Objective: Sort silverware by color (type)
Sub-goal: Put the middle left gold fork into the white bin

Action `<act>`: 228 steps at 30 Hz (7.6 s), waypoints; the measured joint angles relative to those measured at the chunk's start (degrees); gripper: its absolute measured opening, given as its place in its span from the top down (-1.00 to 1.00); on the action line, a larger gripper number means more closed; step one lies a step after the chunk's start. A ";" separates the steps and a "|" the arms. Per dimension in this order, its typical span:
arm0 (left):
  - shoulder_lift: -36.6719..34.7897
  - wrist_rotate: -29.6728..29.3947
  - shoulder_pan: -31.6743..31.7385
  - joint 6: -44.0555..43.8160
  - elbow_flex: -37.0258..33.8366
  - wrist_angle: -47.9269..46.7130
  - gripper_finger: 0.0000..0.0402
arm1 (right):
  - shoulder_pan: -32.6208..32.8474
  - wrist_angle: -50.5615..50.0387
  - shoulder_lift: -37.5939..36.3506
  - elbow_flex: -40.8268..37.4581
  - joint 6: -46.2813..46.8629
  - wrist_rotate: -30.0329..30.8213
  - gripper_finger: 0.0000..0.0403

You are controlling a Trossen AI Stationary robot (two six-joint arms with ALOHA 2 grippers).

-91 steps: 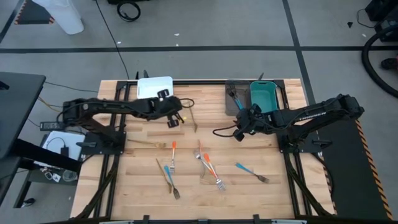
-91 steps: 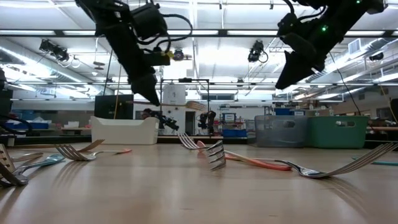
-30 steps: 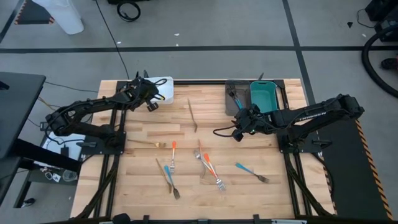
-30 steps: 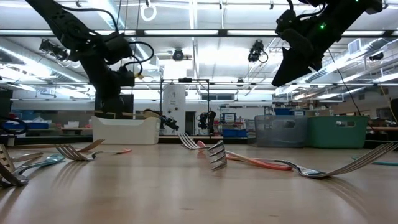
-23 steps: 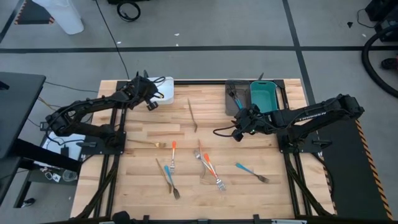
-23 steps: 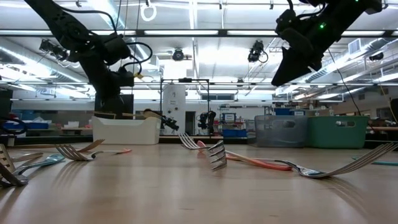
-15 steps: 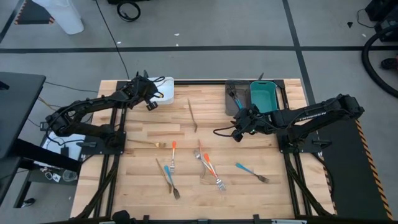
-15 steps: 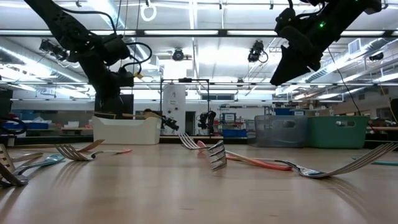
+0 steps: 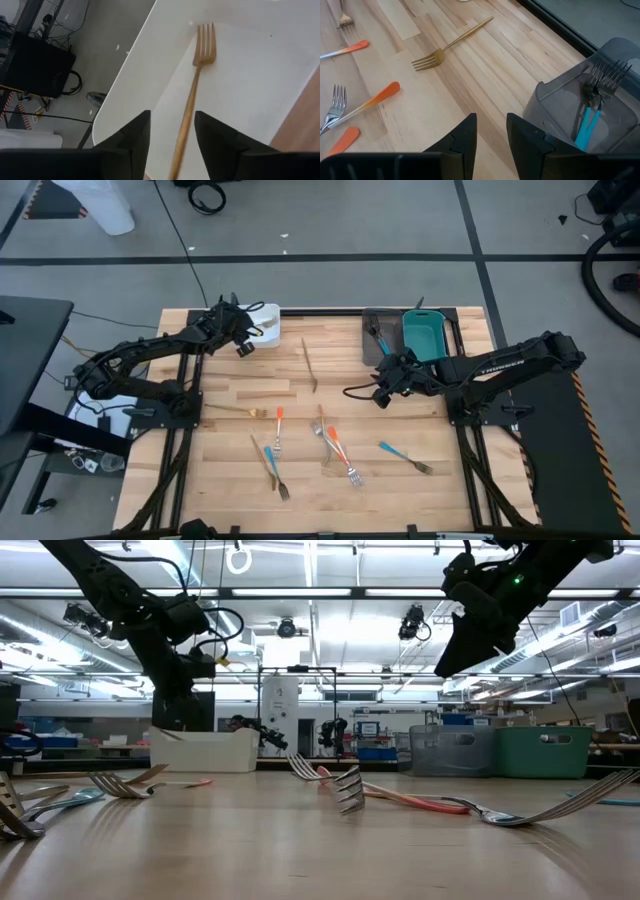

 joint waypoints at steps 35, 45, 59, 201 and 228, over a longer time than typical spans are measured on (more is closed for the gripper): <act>-0.09 14.15 -33.68 -27.60 3.51 -31.83 0.29 | 0.00 5.20 0.00 0.02 -7.86 0.20 0.42; -0.09 19.88 -38.80 -32.89 3.51 -34.42 0.29 | -0.06 6.57 0.00 0.02 -10.56 0.13 0.42; 0.11 21.67 -43.75 -34.40 3.46 -34.53 0.29 | -0.07 8.91 0.00 0.02 -13.71 0.04 0.42; 13.68 7.21 -6.52 -11.83 35.05 -56.42 0.91 | -2.60 25.69 0.04 -7.89 -18.31 -7.41 0.42; 33.40 3.03 1.48 -0.94 50.45 -60.75 0.91 | -2.69 26.91 0.04 -7.87 -20.63 -6.01 0.42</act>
